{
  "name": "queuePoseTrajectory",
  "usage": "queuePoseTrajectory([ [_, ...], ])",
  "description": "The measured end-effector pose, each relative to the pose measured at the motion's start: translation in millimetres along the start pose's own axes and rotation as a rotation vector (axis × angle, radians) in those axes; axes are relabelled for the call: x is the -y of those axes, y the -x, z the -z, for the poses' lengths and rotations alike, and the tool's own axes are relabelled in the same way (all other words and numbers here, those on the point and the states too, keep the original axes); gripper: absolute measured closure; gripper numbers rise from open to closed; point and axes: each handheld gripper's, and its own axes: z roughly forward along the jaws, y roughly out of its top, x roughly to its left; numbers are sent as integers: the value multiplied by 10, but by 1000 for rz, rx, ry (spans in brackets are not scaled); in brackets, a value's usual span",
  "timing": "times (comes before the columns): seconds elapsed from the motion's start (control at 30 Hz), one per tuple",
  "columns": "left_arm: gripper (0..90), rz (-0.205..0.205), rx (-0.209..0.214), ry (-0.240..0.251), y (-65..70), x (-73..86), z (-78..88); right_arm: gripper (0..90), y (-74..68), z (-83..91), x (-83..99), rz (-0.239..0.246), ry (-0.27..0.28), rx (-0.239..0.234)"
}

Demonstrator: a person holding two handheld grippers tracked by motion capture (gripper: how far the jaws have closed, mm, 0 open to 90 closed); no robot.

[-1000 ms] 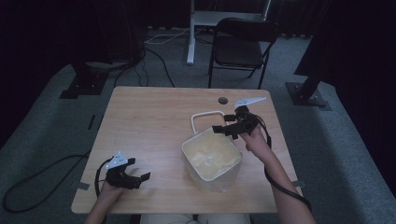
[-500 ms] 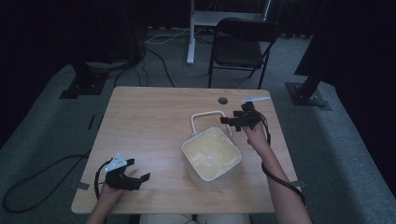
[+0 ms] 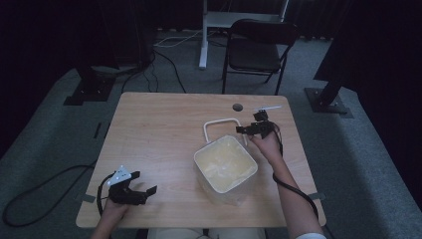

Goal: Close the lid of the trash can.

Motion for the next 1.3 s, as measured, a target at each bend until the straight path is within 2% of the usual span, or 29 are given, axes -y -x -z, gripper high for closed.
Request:
queuePoseTrajectory([
  [0.07, 5, 6, -2, 3, -2, 10, 14, 185, 15, -56, 22, -11, -8, 37],
  [0.2, 5, 11, -2, 7, -10, 19, 31, 214, 29, -142, 62, -17, -19, 68],
  [0.33, 5, 15, -3, 7, -12, 24, 39, 244, 9, -238, 104, -6, -39, 99],
  [0.37, 5, 15, -2, 4, -11, 27, 40, 252, -11, -288, 129, -4, -44, 120],
  [0.43, 5, 17, 0, 3, -9, 29, 40, 255, -16, -307, 136, -2, -50, 123],
  [0.47, 5, 17, 0, 3, -9, 29, 40, 255, -24, -336, 147, 3, -56, 146],
  [0.53, 5, 17, 7, 4, -10, 33, 46, 307, -27, -390, 179, 4, -68, 170],
  [0.73, 5, 17, 6, 2, -16, 36, 43, 357, -10, -440, 231, 2, -78, 199],
  [0.93, 5, 4, -3, -7, -13, 40, 32, 492, -18, -479, 259, 19, -90, 234],
  [1.0, 5, 1, -7, -10, -13, 39, 30, 506, -18, -478, 256, 21, -93, 237],
  [1.13, 5, -4, -11, -17, -14, 43, 18, 651, -69, -487, 269, 76, -99, 287],
  [1.2, 5, -5, -12, -19, -11, 44, 12, 734, -70, -481, 272, 71, -97, 292],
  [1.3, 5, -8, -13, -17, -8, 43, 14, 777, -62, -477, 260, 57, -104, 273],
])
